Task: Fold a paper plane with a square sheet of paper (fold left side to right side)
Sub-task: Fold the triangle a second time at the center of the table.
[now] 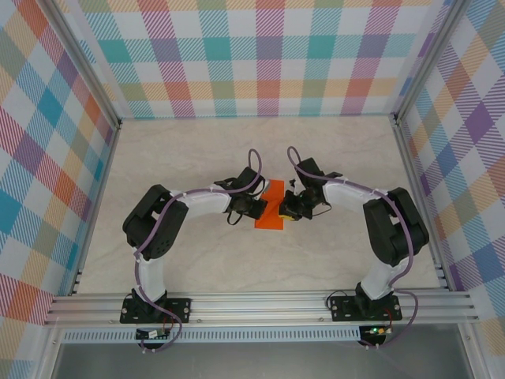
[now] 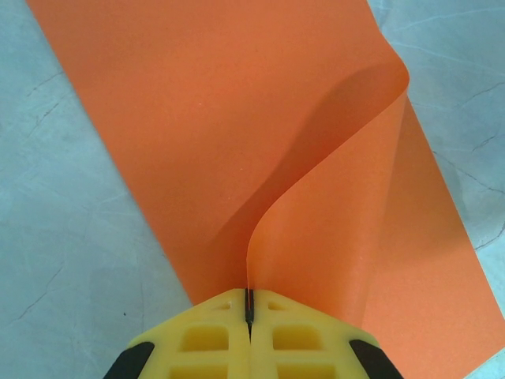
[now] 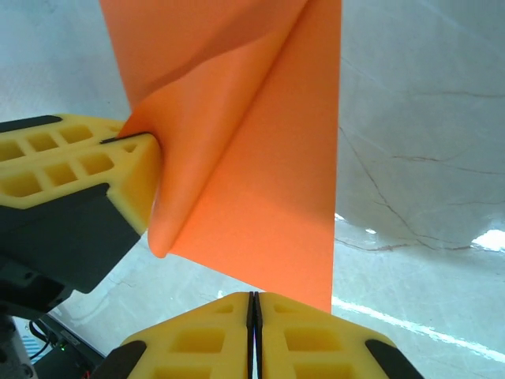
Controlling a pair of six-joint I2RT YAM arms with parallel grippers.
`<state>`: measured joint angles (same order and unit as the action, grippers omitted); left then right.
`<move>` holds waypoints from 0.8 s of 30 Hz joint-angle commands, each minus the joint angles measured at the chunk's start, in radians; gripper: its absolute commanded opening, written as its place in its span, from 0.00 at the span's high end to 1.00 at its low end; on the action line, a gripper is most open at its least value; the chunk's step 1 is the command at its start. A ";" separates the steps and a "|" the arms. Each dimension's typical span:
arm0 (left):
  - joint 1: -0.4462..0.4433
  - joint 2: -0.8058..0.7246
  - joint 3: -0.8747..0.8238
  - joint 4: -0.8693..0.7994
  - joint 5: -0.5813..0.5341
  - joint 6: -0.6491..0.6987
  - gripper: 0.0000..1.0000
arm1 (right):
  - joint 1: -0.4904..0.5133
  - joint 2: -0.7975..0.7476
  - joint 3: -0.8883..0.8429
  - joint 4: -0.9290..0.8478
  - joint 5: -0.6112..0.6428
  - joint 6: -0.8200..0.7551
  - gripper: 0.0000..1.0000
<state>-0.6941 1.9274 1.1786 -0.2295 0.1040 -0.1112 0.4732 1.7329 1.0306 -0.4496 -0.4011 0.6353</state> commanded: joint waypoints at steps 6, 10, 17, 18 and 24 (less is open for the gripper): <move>0.011 0.017 0.018 0.002 0.016 0.012 1.00 | 0.013 0.046 -0.027 0.035 -0.053 0.023 0.91; 0.011 0.014 0.025 0.003 0.011 0.011 1.00 | 0.013 0.081 -0.033 0.018 -0.035 0.024 0.91; 0.011 0.015 0.034 0.001 0.005 0.013 1.00 | 0.013 0.112 -0.030 -0.025 -0.003 0.009 0.91; 0.011 0.017 0.037 -0.002 0.006 0.013 1.00 | 0.013 0.114 -0.030 -0.026 -0.003 0.007 0.91; 0.011 0.029 0.039 0.000 0.006 0.015 1.00 | 0.013 0.124 -0.027 -0.032 -0.002 0.003 0.91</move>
<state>-0.6922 1.9377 1.1965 -0.2325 0.1078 -0.1112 0.4789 1.8248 1.0080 -0.4358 -0.4229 0.6487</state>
